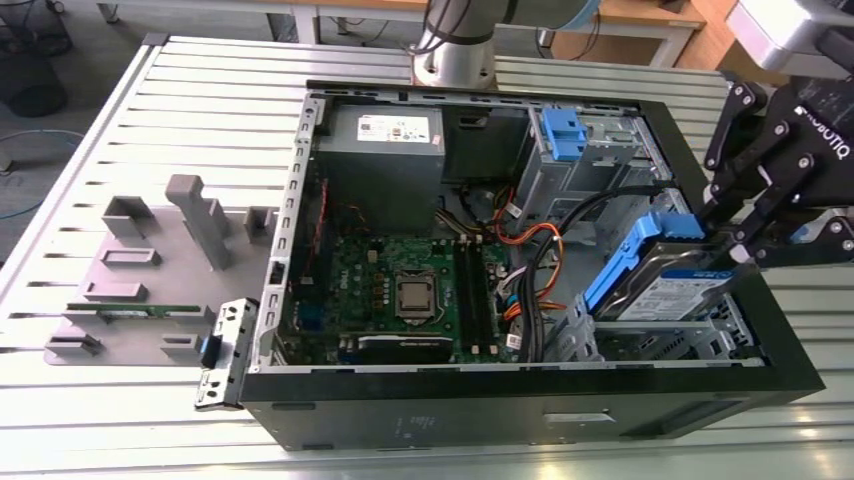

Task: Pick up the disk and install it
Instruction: 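Insert the disk into the insertion slot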

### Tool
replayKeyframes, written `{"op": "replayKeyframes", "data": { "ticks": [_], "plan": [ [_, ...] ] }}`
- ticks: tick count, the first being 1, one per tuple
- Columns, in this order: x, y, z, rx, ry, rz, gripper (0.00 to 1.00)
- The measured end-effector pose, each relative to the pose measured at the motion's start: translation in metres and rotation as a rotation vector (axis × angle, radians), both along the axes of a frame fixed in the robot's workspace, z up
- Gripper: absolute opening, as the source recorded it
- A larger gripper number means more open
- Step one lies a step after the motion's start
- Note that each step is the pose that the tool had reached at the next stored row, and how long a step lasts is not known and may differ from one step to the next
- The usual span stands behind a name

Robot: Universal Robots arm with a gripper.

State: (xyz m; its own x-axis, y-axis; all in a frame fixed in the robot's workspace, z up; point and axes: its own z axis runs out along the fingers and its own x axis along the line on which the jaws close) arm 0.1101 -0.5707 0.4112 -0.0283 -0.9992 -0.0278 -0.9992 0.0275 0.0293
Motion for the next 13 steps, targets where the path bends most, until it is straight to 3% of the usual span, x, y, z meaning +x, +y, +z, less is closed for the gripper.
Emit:
{"op": "replayKeyframes", "data": {
  "ticks": [13],
  "plan": [
    [0.0,0.0,-0.0237,0.0,0.0,0.0,0.35]
  ]
}}
